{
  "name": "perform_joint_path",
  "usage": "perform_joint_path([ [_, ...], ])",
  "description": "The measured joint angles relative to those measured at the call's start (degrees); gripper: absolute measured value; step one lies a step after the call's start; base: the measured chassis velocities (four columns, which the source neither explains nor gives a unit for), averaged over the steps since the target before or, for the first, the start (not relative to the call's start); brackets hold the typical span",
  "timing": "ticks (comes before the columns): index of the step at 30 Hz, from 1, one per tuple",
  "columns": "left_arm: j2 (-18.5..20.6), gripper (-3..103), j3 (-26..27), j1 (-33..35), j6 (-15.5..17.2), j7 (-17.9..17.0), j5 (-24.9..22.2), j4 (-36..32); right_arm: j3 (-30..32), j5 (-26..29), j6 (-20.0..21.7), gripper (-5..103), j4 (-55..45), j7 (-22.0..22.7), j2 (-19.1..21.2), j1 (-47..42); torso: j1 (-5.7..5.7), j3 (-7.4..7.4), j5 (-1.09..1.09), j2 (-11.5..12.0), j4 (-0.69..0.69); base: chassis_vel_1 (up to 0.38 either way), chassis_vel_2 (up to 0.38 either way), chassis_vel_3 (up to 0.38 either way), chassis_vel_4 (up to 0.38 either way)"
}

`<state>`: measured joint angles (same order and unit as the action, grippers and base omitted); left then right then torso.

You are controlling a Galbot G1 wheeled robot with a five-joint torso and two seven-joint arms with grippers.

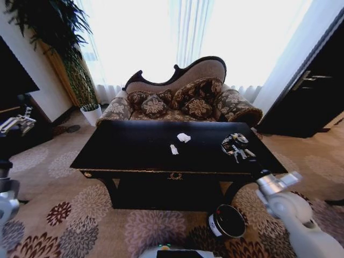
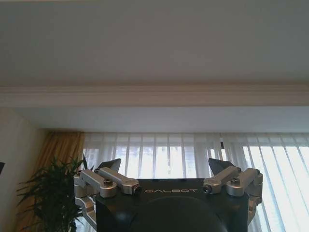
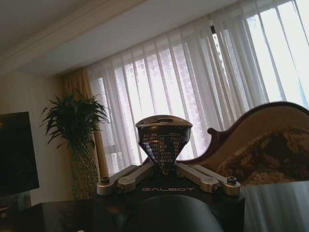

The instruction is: Move to the front of the table and place the trash on the table into the trash bin.

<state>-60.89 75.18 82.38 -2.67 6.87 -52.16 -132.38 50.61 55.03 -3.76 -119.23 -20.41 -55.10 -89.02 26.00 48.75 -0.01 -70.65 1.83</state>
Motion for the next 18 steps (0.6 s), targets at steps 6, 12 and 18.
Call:
perform_joint_path([
  [6,-1.1,100,-5.1,-2.6,-0.1,0.1,2.4,0.5,3.5,-4.8,-4.7,0,-0.4,-2.5,-4.9,-5.1,0.0,0.0,-0.01,0.0,0.04,0.0,0.0,0.0,0.0],
  [12,-0.6,100,-8.0,-5.5,-0.4,0.1,2.9,3.3,6.9,-7.3,-8.2,0,1.8,-5.5,-13.0,-8.3,0.0,0.0,-0.01,0.0,0.05,0.0,0.0,0.0,0.0],
  [18,-0.9,100,-10.0,-6.6,-1.3,0.1,3.5,5.0,10.7,-7.0,-10.3,0,6.3,-8.7,-17.6,-8.4,0.0,0.0,-0.01,0.0,0.03,0.0,0.0,0.0,0.0],
])
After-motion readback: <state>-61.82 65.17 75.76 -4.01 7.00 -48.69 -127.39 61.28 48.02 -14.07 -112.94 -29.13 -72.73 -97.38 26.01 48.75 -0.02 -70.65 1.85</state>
